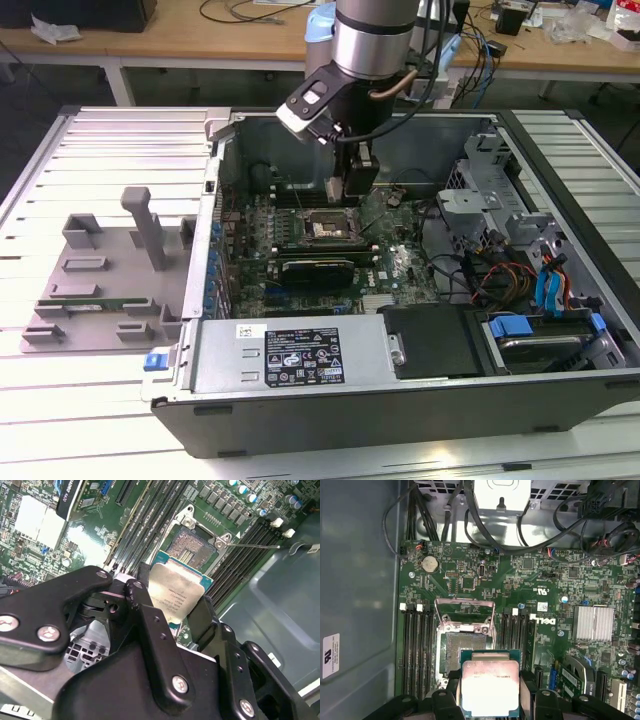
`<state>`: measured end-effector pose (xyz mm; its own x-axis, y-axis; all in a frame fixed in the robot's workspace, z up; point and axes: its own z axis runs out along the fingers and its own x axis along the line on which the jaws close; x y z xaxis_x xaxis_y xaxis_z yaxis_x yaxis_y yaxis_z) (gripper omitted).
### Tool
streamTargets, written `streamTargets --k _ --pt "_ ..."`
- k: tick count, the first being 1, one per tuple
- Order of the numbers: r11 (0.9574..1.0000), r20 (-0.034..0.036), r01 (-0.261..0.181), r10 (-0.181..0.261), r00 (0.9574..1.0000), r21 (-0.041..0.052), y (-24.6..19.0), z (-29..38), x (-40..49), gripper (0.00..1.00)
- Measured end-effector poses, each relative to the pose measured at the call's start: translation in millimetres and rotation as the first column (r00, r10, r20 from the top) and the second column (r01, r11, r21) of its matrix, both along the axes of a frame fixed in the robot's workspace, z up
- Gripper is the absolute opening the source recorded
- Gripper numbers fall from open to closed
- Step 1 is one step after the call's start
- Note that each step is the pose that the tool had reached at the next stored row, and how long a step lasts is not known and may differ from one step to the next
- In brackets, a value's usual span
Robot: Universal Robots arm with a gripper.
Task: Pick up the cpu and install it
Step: 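Place the cpu into insertion slot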
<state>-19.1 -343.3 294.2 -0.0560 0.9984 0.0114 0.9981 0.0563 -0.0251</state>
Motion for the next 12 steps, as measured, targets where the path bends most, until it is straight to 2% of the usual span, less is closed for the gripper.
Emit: streamTargets --k 5,12 --pt "1.0 0.0 0.0 0.0 1.0 0.0001 0.0 -3.3 0.0 0.55" --pt "1.0 0.0 0.001 -0.001 1.0 0.0 0.5 -12.0 0.0 0.55"
